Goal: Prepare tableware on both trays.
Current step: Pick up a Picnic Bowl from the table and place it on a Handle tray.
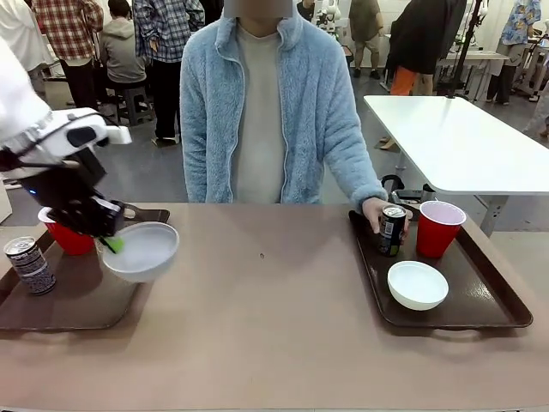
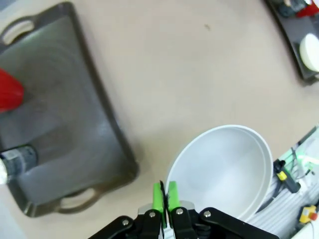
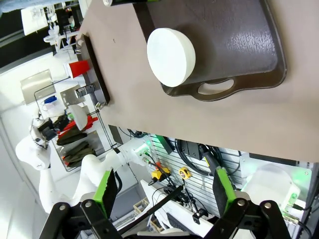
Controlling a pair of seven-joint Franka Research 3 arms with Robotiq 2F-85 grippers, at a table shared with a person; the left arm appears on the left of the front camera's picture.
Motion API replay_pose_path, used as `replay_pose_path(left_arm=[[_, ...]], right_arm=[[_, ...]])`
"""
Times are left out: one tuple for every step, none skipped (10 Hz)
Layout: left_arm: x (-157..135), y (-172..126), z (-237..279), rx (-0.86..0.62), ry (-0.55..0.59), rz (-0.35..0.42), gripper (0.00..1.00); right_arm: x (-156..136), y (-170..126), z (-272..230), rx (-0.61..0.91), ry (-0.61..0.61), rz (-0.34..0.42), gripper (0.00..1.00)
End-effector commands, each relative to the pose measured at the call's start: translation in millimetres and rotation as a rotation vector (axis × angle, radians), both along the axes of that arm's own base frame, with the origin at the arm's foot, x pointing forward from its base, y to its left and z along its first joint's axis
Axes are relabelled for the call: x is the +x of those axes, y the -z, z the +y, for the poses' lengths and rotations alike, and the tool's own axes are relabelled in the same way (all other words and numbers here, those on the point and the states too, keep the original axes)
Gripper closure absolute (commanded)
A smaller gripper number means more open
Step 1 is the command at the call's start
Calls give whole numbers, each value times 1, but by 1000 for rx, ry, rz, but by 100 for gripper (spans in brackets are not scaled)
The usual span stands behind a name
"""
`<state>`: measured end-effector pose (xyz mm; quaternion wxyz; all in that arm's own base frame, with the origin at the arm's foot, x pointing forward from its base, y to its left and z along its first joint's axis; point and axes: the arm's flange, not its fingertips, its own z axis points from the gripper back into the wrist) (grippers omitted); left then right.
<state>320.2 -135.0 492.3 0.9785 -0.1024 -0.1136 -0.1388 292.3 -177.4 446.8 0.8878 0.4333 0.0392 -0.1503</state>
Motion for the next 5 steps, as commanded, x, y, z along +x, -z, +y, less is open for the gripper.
replay_pose_path(left_arm=[[4,8,43,24,-37,-25,100],[11,2,66,29,-86,-35,100],[16,-3,83,32,-119,-40,100],[20,-3,97,34,-147,-48,100],[24,2,107,41,-173,-50,100]], right_arm=[[0,0,0,1,1,-1,0],[0,0,0,1,1,-1,0],[0,0,0,1,1,-1,0],[0,0,0,1,1,-1,0],[0,0,0,1,1,-1,0]])
